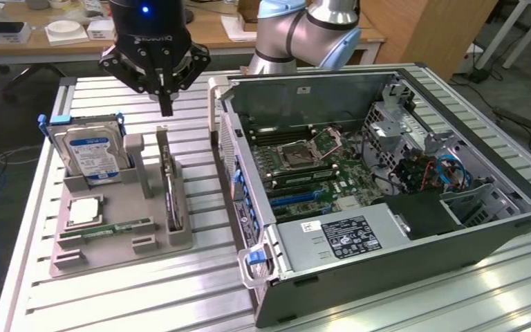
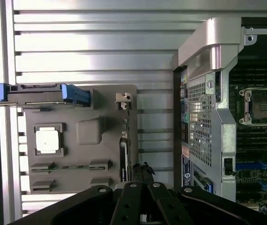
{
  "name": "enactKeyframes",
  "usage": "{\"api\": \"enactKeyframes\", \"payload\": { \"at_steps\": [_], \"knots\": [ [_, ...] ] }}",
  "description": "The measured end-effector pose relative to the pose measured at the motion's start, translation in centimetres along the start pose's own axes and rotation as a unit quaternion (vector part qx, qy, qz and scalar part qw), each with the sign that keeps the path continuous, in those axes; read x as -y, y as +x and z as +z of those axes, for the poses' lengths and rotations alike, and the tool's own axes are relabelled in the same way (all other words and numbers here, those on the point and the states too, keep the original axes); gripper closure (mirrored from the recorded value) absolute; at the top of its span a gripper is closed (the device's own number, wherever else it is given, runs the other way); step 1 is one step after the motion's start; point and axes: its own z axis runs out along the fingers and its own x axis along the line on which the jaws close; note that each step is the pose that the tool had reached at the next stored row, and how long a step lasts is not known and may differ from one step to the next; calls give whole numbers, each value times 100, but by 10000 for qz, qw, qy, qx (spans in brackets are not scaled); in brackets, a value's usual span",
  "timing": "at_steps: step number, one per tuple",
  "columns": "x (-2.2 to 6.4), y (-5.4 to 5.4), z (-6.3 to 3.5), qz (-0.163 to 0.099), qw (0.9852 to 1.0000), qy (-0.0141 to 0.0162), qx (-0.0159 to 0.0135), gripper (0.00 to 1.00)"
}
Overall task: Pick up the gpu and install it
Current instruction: 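Reach for the gpu, then pick up the gpu and move the gpu toward the slot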
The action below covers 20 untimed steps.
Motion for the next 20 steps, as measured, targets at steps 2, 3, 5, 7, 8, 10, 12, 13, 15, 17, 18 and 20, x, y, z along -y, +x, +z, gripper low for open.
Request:
{"api": "enactKeyframes", "payload": {
  "at_steps": [2, 3, 5, 7, 8, 10, 12, 13, 15, 17, 18, 20],
  "knots": [
    [0, 5, 0, -2, 10000, 0, 0, 90],
    [0, 6, 0, -2, 10000, 0, 0, 90],
    [0, 7, 0, -2, 10000, 0, 0, 90],
    [0, 7, 0, -2, 10000, 0, 0, 90],
    [0, 7, 0, -2, 10000, 0, 0, 90],
    [0, 7, -1, -2, 10000, 0, -1, 90],
    [1, 7, 0, -2, 10000, 0, -1, 90],
    [0, 7, 0, -2, 10000, 0, 0, 90],
    [0, 7, 0, -2, 10000, 0, 0, 90],
    [0, 7, 0, -2, 10000, 0, -1, 89],
    [0, 7, 0, -2, 10000, 0, 0, 83],
    [0, 7, 0, -2, 10000, 0, 0, 77]
  ]
}}
